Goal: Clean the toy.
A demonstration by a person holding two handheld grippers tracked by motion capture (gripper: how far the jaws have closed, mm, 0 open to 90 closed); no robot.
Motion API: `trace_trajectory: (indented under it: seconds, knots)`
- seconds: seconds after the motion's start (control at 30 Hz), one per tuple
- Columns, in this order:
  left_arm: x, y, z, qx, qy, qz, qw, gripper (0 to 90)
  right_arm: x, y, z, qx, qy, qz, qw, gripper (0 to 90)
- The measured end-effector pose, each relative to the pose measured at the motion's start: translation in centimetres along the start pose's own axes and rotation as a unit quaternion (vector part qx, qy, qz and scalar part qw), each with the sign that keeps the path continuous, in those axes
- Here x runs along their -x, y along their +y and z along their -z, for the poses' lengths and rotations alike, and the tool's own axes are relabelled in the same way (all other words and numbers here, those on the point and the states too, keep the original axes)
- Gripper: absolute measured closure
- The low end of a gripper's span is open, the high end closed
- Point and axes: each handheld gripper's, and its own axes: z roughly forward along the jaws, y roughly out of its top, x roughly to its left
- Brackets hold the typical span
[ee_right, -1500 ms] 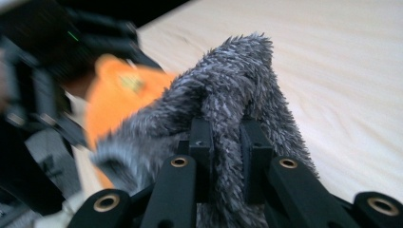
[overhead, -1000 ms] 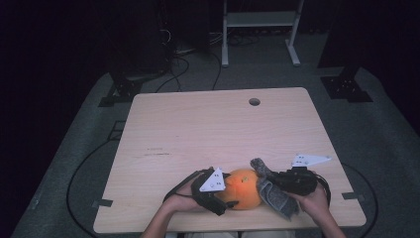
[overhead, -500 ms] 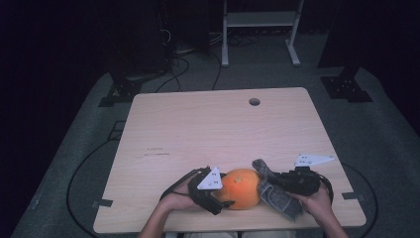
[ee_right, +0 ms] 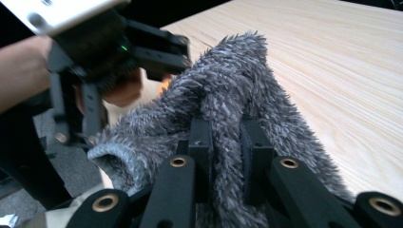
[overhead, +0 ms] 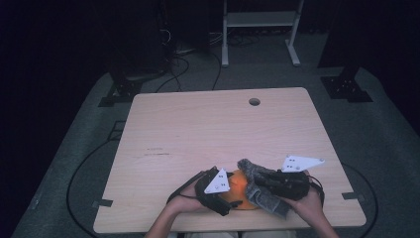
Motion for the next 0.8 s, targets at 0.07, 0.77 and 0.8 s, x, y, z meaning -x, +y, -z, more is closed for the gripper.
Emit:
trace_trajectory:
  seconds: [0.07, 0.77, 0.8]
  knots:
    - [-0.1, -0.1, 0.0, 0.005, 0.0, 0.004, 1.0, 15.4, 0.8, -0.6, 0.3, -0.006, -0.015, -0.006, 0.9998, 77.2]
    - [-0.8, 0.0, 0.6, 0.075, -0.047, 0.05, 0.9948, 12.6, -0.8, 0.2, -0.2, -0.001, -0.002, 0.013, 0.9999, 77.2]
    - [-0.9, 0.0, 0.7, 0.075, -0.044, 0.051, 0.9949, 12.6, -0.6, 0.1, 0.1, 0.0, -0.006, 0.011, 0.9999, 77.2]
